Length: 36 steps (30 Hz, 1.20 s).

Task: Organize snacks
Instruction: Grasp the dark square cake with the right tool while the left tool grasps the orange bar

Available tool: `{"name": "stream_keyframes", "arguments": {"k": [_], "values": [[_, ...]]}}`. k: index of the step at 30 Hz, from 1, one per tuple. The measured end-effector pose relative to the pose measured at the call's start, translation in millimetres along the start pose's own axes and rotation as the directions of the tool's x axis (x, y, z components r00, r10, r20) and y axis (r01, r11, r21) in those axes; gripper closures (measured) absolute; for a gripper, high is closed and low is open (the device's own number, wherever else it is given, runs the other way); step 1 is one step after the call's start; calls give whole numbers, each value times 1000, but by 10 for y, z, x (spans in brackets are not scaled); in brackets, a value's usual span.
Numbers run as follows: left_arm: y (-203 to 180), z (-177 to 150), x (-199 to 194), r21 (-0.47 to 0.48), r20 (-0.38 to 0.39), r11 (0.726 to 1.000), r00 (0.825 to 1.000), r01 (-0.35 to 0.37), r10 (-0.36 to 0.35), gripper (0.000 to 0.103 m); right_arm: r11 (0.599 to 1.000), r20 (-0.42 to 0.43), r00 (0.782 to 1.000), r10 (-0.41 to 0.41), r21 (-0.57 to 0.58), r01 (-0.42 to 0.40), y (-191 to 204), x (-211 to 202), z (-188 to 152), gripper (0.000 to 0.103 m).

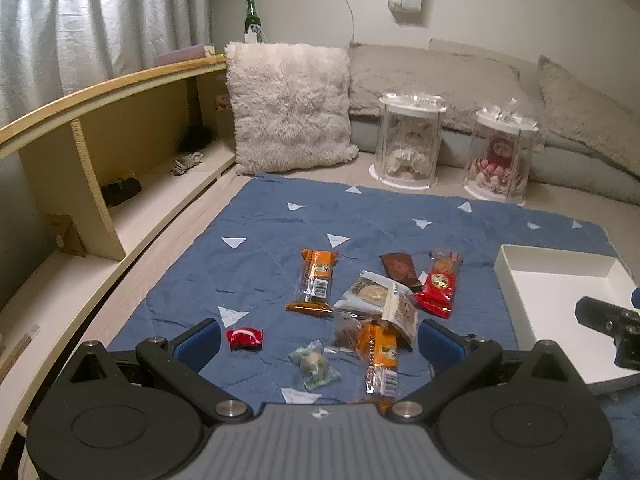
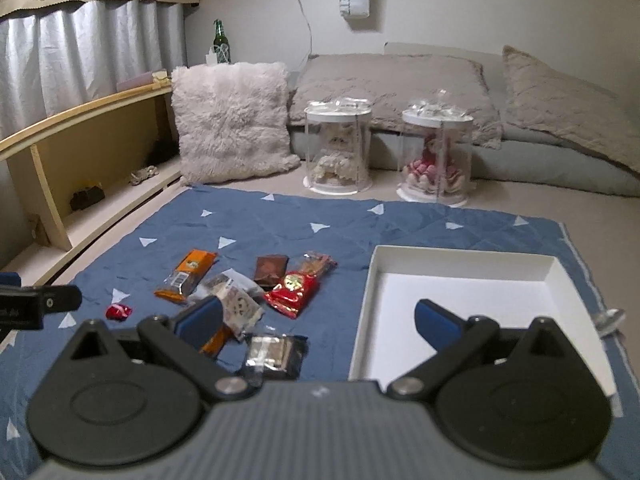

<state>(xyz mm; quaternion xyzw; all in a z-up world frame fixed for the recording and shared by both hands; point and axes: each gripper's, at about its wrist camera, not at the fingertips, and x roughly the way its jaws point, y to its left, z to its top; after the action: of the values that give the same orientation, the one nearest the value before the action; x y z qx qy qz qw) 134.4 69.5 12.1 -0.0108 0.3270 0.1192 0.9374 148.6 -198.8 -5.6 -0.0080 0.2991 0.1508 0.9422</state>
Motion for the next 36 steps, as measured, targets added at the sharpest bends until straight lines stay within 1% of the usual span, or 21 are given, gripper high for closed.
{"name": "stream_keyframes", "arguments": {"k": [4,9,11,14,17,19,21,23,25,28,32,35,36], "values": [[-40,65,240,9,-27,1000,1000,15,-15,0,998,-41,999,16,55,-13,-22,271,101,0],[-85,112,591,12,-84,999,996,40,-39,0,994,-98,994,39,106,-28,-54,640,147,0],[-98,121,723,23,-105,999,994,37,-34,0,991,-119,992,44,132,-28,-62,777,163,0],[-98,113,912,42,-136,999,991,17,-11,0,990,-150,988,39,138,-18,-50,986,179,0],[-64,100,1091,66,-183,997,983,29,-16,0,990,-190,980,60,134,-34,-29,1203,174,0],[-17,90,1191,67,-208,998,978,21,-6,0,987,-234,968,92,148,-58,-35,1356,158,0],[36,86,1263,57,-222,998,975,5,7,0,982,-288,951,114,180,-63,-35,1499,119,0],[96,99,1326,32,-239,999,971,11,-3,0,977,-320,937,137,200,-74,-13,1609,80,5],[142,114,1381,-1,-263,1000,964,28,-27,0,975,-349,924,159,201,-92,26,1709,32,16],[196,111,1445,-60,-285,997,956,47,-63,0,977,-394,904,167,191,-97,106,1823,-25,24],[168,105,1511,-120,-297,987,944,109,-141,0,982,-465,872,153,170,-82,232,1943,-114,26],[84,85,1550,-117,-304,980,933,161,-190,0,984,-496,855,153,158,-85,299,2037,-221,26],[45,80,1564,-112,-315,979,928,171,-198,0,985,-507,849,149,150,-84,324,2062,-253,31]]}}
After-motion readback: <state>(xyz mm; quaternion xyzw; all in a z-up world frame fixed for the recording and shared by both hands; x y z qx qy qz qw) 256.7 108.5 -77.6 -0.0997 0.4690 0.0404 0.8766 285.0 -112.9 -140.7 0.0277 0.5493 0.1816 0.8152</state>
